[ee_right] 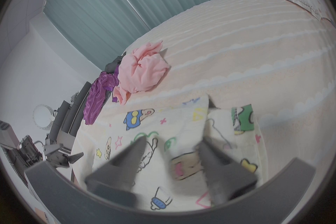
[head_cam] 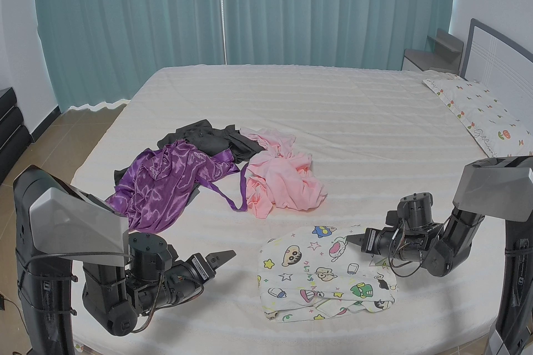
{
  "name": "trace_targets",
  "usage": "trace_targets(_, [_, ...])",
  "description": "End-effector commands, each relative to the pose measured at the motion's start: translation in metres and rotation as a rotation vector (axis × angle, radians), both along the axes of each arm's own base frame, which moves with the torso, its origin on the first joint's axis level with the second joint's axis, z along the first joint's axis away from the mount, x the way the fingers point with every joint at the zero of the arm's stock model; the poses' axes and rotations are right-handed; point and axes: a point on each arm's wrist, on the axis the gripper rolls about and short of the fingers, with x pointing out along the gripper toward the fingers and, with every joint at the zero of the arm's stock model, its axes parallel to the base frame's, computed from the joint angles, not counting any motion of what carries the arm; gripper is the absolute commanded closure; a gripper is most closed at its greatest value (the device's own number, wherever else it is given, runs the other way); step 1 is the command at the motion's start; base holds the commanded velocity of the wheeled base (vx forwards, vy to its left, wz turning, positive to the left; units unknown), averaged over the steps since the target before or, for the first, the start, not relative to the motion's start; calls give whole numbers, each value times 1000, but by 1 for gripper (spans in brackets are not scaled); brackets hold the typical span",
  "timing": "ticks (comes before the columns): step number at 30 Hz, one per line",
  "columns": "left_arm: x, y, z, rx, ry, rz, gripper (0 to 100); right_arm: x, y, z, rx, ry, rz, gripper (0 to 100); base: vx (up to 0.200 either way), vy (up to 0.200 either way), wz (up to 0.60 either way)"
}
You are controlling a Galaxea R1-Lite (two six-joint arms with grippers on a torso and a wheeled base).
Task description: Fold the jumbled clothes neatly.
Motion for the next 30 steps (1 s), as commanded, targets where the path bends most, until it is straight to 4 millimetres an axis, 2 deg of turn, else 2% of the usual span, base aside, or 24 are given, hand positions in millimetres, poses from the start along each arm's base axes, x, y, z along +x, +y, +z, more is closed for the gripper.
trace_targets(1, [1, 0, 1, -6, -11, 0, 0, 6, -3, -1, 6, -6, -18, 100, 0, 0, 0])
trace_targets(8, [0, 0, 1, -5, -10, 0, 0, 19, -12, -2, 9, -28, -108, 100, 0, 0, 0])
trace_targets(18, [0, 0, 1, -5, -10, 0, 0, 19, -12, -1, 8, -26, -120, 100, 0, 0, 0])
trace_targets(19, [0, 0, 1, -5, -10, 0, 0, 18, -12, -1, 8, -25, -120, 0, 0, 0, 0])
trace_targets(23, [1, 0, 1, -6, -11, 0, 0, 16, -13, 0, 6, -20, -120, 0, 0, 0, 0])
trace_targets(27, [6, 2, 5, -10, -41, 9, 0, 2, -20, 24, 16, -51, -131, 0, 0, 0, 0])
trace_targets(28, [6, 2, 5, -10, -41, 9, 0, 2, -20, 24, 16, -51, -131, 0, 0, 0, 0])
trace_targets(30, [11, 13, 17, 24, -113, 27, 0, -15, -29, 53, 29, -96, -149, 0, 0, 0, 0])
